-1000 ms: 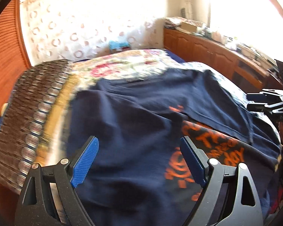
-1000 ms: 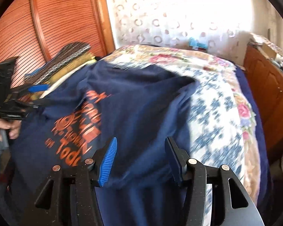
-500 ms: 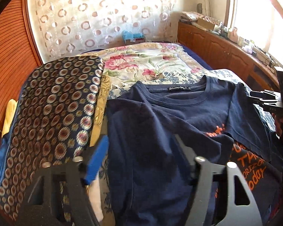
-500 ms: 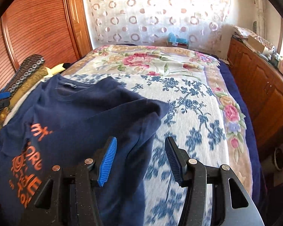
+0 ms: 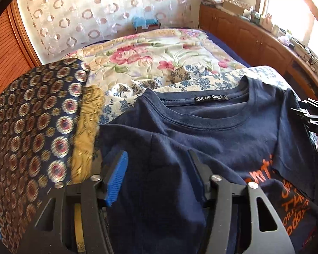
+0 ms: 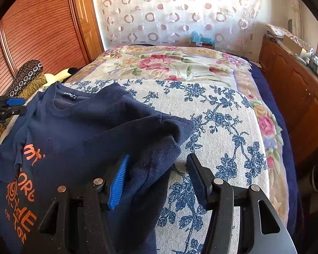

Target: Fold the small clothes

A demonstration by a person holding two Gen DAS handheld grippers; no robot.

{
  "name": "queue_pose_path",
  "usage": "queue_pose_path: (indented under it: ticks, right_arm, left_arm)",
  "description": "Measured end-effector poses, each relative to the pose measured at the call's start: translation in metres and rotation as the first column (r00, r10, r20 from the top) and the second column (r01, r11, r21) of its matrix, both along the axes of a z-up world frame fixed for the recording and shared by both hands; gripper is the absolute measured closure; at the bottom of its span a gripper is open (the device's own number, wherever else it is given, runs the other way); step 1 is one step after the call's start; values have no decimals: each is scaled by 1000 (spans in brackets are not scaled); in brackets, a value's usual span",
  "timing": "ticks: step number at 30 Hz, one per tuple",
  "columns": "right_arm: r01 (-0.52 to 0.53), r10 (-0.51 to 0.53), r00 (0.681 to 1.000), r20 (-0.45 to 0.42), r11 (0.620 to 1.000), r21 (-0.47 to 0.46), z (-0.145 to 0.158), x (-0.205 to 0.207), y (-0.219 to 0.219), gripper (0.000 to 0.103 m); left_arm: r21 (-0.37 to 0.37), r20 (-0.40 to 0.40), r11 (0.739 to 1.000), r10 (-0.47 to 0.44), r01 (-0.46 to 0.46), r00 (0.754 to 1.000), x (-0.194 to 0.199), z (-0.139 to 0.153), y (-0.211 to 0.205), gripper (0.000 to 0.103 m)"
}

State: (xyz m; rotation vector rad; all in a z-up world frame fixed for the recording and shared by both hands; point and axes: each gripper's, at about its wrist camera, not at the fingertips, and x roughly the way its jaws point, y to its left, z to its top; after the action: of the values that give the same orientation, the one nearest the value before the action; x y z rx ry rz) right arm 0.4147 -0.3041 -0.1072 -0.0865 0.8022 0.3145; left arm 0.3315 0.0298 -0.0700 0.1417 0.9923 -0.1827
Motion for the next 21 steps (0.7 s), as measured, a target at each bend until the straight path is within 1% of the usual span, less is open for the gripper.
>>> queue_pose_path:
  ticks: [5, 7, 9, 11, 12, 14, 16, 20, 21]
  right_arm:
    - [-2, 2, 1000, 2, 1000, -4, -1, -1, 2, 44]
    - [-5, 5, 1000, 3, 1000, -14, -2, -1, 4, 42]
    - [-5, 5, 1000, 6, 999, -33, -2, -1, 7, 42]
    - [-6, 6, 1000, 9, 999, -48, -2, -2, 10, 42]
    - [-6, 6, 1000, 9, 999, -50, -2, -2, 10, 42]
    - [-8, 8, 1000, 9, 999, -47, -2, -1, 9, 42]
    - [-9, 10, 1000, 10, 999, -47, -2, -1, 9, 42]
    - [-10, 10, 1000, 11, 999, -49, -1, -1, 7, 42]
    - [-10, 11, 1000, 11, 999, -49, -1, -1, 8, 42]
  left_arm:
    - [16, -31, 1000, 15, -15, 999, 13, -12, -2, 50]
    - [4, -39, 1000, 23, -22, 999, 15, -15, 0, 55]
    - [-17, -43, 1000, 22, -22, 999, 15, -16, 2, 72]
    - [-24, -42, 1000, 12, -13, 999, 14, -17, 1, 80]
    - [-12, -36, 1000, 8, -9, 999, 13, -16, 0, 89]
    - [-6, -23, 1000, 3, -3, 1000, 9, -12, 0, 97]
    - [-3, 13, 1000, 4, -4, 1000, 3, -1, 2, 98]
    - [-24, 128, 999, 43, -40, 991, -12, 39, 20, 99]
    - [-23, 138, 999, 49, -46, 989, -13, 43, 25, 99]
